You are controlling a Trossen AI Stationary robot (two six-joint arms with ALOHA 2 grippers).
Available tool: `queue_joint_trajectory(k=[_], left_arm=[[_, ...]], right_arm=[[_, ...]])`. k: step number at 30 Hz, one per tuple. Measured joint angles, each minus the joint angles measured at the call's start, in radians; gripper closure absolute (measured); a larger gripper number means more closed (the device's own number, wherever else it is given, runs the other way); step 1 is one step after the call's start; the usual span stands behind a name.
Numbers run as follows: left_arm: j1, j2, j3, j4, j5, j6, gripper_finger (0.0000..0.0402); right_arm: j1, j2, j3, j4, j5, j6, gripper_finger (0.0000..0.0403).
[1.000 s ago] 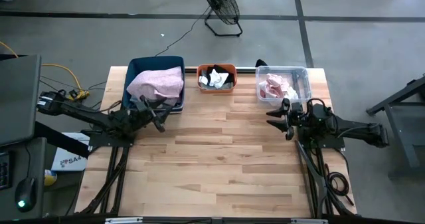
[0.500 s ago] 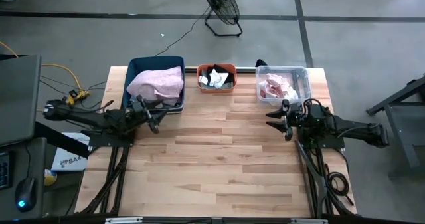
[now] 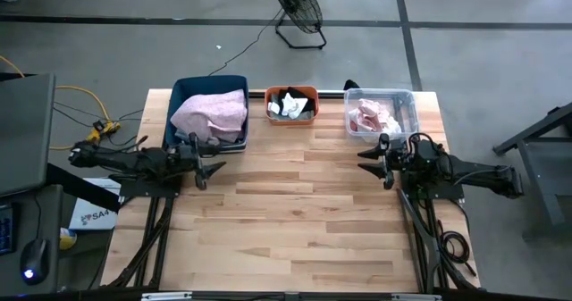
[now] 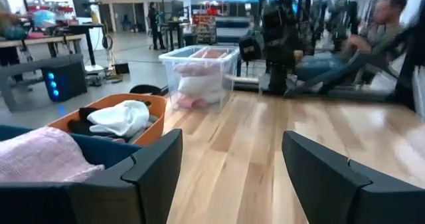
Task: Pick & Place Cloths
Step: Return to Home Position
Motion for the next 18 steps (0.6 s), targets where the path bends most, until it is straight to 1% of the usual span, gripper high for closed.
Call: queue_joint_trajectory(k=[5, 9, 14, 16, 18], left_arm=[[0.0, -0.003, 0.018, -0.025, 0.02, 0.038, 0.0149], [0.0, -0.003, 0.037, -0.057, 0.055, 0.063, 0.0149], [0.0, -0.002, 0.05, -0.063, 0.156, 0.072, 0.0149], [0.0, -0.003, 0.05, -0.066, 0.158, 0.077, 0.0149], [0.0, -0.002, 0.051, -0.081, 0.139, 0.077, 0.0149]], right_arm=[[0.0, 0.001, 0.0, -0.001, 0.001, -0.048, 0.0223], [0.0, 0.002, 0.001, -0.016, 0.005, -0.048, 0.0223], [0.0, 0.004, 0.0, -0.006, 0.005, -0.046, 0.0223], [0.0, 0.004, 0.0, -0.006, 0.005, -0.046, 0.0223], [0.0, 0.004, 0.0, -0.005, 0.004, -0.046, 0.0223]])
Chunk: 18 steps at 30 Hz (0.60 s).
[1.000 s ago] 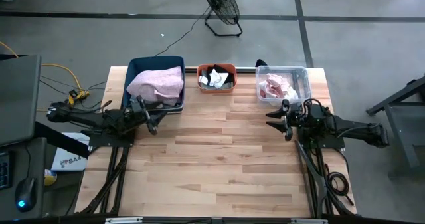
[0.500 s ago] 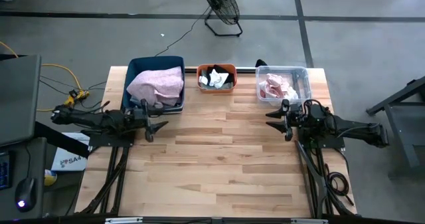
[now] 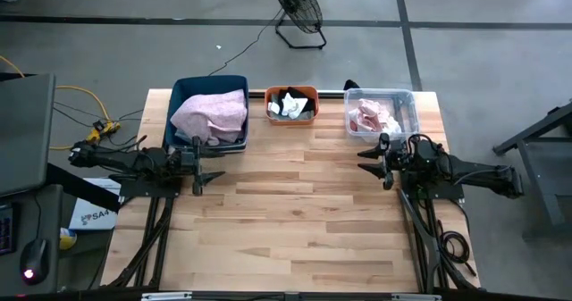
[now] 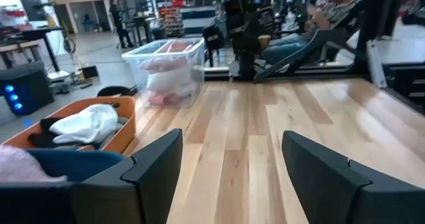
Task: Pick & Place Cloths
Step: Return to Home Position
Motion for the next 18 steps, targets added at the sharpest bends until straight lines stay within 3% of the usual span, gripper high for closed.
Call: queue_joint_trajectory(k=[12, 18], left_arm=[[0.0, 0.0, 0.005, -0.033, -0.013, 0.002, 0.0149], [0.0, 0.0, 0.006, -0.04, -0.072, -0.049, 0.0149]], right_arm=[[0.0, 0.0, -0.001, 0.002, 0.0, 0.0, 0.0223], [0.0, 0.0, -0.001, 0.002, 0.0, 0.0, 0.0223]])
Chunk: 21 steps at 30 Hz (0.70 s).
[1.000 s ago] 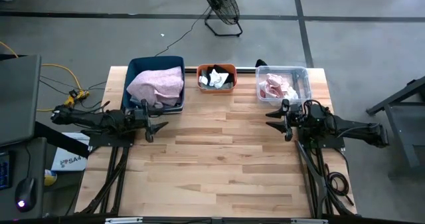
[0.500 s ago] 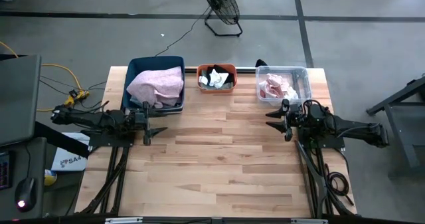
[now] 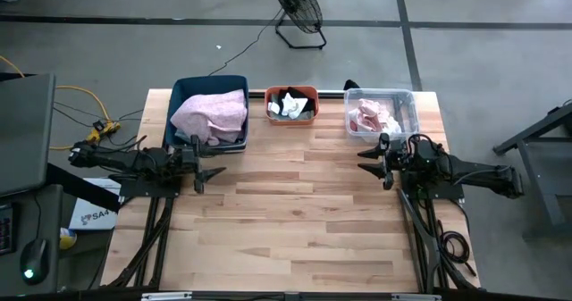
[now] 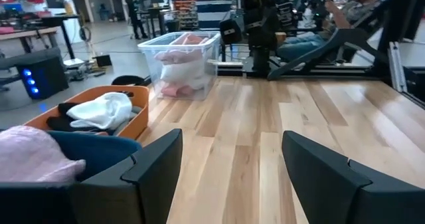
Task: Pick & Place Cloths
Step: Return to Home Position
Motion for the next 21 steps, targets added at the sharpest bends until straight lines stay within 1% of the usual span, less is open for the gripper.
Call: queue_joint_trajectory(k=[5, 9, 13, 21], left_arm=[[0.0, 0.001, 0.003, -0.022, 0.034, 0.026, 0.0149], [0.0, 0.001, 0.003, -0.031, 0.036, 0.023, 0.0149], [0.0, 0.001, 0.003, -0.034, 0.037, -0.032, 0.0149], [0.0, 0.0, 0.002, -0.036, 0.037, -0.028, 0.0149]], right_arm=[[0.0, 0.0, 0.0, 0.0, 0.0, 0.0, 0.0223], [0.0, 0.0, 0.0, 0.0, 0.0, 0.0, 0.0223], [0.0, 0.0, 0.0, 0.0, 0.0, 0.0, 0.0223], [0.0, 0.0, 0.0, 0.0, 0.0, 0.0, 0.0223]])
